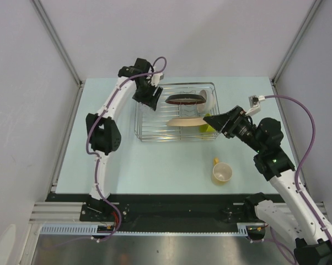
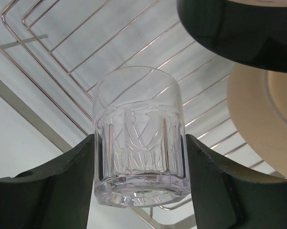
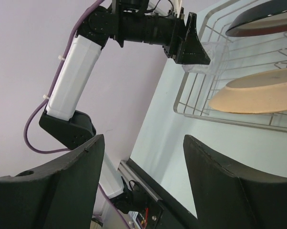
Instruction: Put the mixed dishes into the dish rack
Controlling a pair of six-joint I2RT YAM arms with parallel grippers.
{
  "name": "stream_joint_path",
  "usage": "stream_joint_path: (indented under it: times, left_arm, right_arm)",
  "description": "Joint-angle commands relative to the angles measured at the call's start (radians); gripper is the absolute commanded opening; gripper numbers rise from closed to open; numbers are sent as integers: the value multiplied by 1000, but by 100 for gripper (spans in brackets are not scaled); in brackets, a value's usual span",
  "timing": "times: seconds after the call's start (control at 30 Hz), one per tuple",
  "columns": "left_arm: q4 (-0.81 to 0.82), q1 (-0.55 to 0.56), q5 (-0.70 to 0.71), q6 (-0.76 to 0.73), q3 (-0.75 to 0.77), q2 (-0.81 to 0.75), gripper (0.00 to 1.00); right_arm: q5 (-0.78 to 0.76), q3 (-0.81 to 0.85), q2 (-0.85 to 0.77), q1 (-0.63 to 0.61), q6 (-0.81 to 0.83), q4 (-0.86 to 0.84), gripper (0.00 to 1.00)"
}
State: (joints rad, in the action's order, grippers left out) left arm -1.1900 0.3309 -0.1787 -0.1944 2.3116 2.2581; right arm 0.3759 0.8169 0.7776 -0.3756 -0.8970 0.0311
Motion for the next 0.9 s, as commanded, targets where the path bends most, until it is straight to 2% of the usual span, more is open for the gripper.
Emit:
stream_joint_path:
  times: [0.0, 0.47, 0.53, 0.57, 0.67, 0.7, 0.73, 0.77, 0.8, 0.83, 0.87]
  left_arm:
    - [59, 0, 77, -33, 12, 32, 0]
    - [135, 3, 143, -82, -12, 126, 1]
    - [139, 5, 139, -82, -14, 133, 11]
    - [142, 5, 137, -80, -17, 136, 21]
    - [164, 10, 133, -80, -38, 133, 38]
    - [171, 10, 133, -79, -44, 129, 55]
    - [187, 10, 134, -79, -56, 124, 66]
    - [191, 10, 133, -77, -60, 121, 85]
    - [194, 11, 134, -76, -61, 117, 94]
    - [201, 11, 139, -76, -58, 112, 100]
    - [202, 13, 140, -73, -58, 109, 100]
  right_arm:
    - [54, -18, -27, 33, -22, -20, 71]
    - [63, -81, -50, 46, -60, -83, 71]
    - [61, -84, -54, 50, -63, -88, 71]
    - [63, -84, -54, 52, -65, -91, 71]
    - [70, -87, -55, 52, -65, -89, 71]
    - [70, -87, -57, 53, -63, -88, 71]
    - [70, -90, -58, 53, -62, -88, 71]
    - [70, -93, -60, 53, -62, -86, 71]
    - [72, -96, -61, 52, -62, -86, 71]
    - [75, -96, -64, 53, -62, -85, 72]
    - [75, -97, -63, 53, -59, -82, 71]
